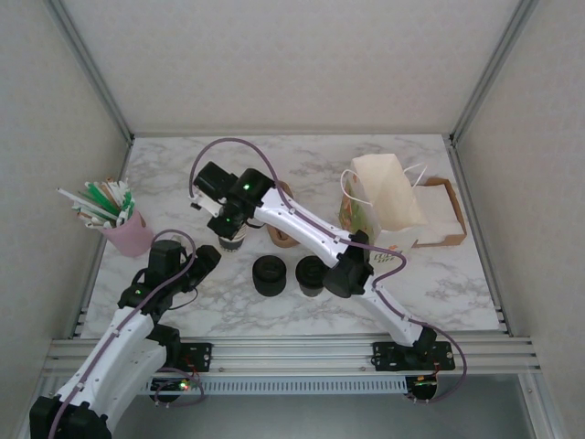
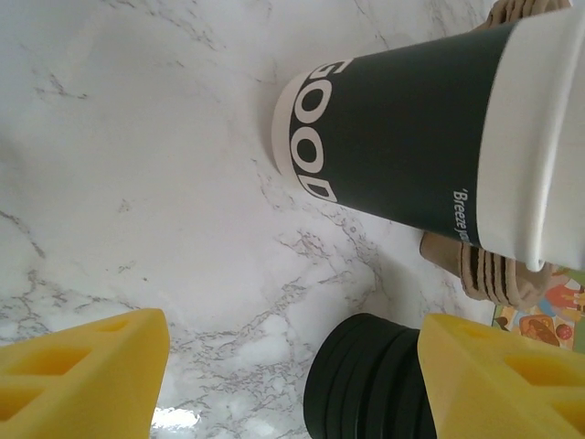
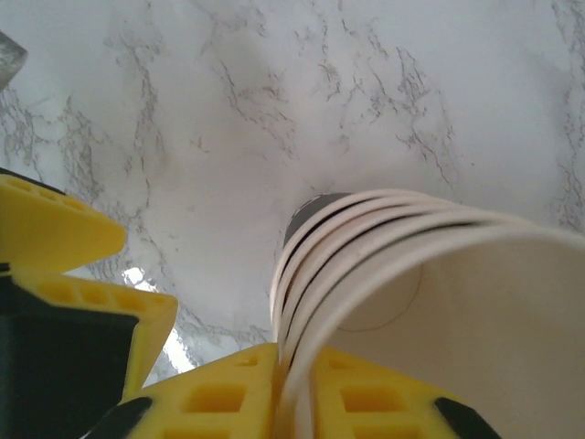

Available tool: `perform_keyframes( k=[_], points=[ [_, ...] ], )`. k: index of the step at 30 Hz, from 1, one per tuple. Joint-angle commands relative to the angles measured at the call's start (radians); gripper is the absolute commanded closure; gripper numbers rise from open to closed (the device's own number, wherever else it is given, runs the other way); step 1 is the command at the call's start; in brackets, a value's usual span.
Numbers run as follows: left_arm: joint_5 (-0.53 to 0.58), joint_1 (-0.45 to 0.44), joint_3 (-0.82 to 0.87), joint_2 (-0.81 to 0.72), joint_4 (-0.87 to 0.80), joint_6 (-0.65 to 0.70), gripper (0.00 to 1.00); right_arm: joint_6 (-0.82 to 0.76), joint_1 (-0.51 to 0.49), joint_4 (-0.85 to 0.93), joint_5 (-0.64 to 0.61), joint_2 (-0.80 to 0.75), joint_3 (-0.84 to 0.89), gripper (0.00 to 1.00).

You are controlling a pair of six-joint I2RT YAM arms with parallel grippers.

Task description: Pack the takeout coffee

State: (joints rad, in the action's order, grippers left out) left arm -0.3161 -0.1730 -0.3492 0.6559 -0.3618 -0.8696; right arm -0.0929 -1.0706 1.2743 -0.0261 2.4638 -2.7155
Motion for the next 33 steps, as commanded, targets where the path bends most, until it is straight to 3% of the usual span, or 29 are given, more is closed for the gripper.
perform_keyframes(
  k=[1,4,8,14,17,19,24,33],
  points=[
    [-0.012,0.009,0.012,-0.01,0.01,0.016,0.28,-0.013,-0.005,-0.011,0.008,0.019,-0.036,0.79],
    [-0.014,0.01,0.007,-0.014,0.003,0.021,0.28,-0.011,-0.007,-0.011,0.008,0.017,-0.046,0.75],
    [-0.016,0.009,-0.001,-0.023,-0.012,0.027,0.29,-0.003,-0.008,-0.02,0.013,-0.001,-0.053,0.61],
    [-0.013,-0.018,0.017,-0.051,0.006,-0.006,0.43,0.013,-0.007,-0.031,0.023,-0.031,-0.053,0.5],
    [0.035,-0.052,0.009,-0.062,-0.006,-0.016,0.5,0.028,-0.008,-0.028,0.023,-0.051,-0.053,0.39],
    [0.081,-0.092,-0.002,-0.066,-0.013,-0.034,0.52,0.043,-0.008,-0.026,0.027,-0.072,-0.049,0.28],
    [0.2,-0.219,-0.018,-0.029,0.002,-0.082,0.62,0.079,-0.003,-0.058,0.053,-0.151,0.012,0.17],
    [0.469,-0.52,-0.105,0.127,0.057,-0.157,0.76,0.186,0.044,-0.085,0.072,-0.279,0.122,0.12]
  ],
)
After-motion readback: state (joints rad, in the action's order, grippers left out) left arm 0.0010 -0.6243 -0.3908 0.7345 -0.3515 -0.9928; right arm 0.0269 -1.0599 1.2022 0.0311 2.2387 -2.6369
